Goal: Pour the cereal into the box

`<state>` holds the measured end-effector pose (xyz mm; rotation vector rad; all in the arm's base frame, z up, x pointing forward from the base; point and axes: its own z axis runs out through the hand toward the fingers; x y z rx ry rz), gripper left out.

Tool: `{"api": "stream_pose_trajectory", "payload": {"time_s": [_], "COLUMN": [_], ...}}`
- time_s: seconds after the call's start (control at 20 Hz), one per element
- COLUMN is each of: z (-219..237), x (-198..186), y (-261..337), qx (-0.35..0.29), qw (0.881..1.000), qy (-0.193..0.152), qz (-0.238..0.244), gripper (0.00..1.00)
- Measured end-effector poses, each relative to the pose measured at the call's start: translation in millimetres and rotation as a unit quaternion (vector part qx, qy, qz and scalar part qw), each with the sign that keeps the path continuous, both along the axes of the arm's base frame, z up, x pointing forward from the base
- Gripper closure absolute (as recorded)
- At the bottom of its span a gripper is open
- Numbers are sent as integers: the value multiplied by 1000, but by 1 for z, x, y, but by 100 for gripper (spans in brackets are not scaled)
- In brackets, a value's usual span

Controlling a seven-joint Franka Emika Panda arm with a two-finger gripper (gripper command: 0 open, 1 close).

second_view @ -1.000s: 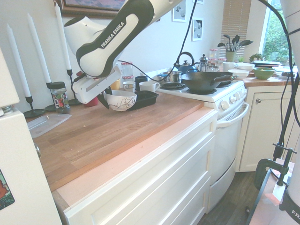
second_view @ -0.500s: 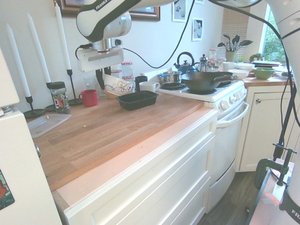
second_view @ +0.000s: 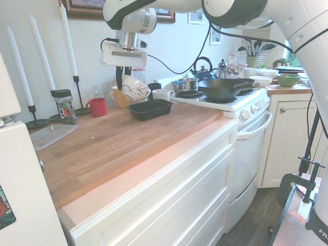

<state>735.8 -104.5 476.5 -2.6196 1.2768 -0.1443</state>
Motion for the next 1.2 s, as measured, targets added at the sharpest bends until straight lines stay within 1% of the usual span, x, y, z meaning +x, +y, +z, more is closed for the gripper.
{"api": "stream_pose_trajectory", "payload": {"time_s": [0.15, 0.25, 0.45, 0.6, 0.8, 0.95, 1.2], "z": [-3, -7, -25, -39, -52, -52, -51], "x": [1, 1, 6, 10, 11, 13, 11], "y": [-30, -46, -68, -79, -106, -115, -123], "qx": [52, 92, 160, 213, 244, 261, 313], "qw": [999, 996, 987, 977, 969, 965, 950], "qy": [5, 8, 14, 16, 11, 0, -13], "qz": [-10, -13, -17, -18, -27, -27, -22], "gripper": [100, 100, 100, 100, 100, 100, 100]}}
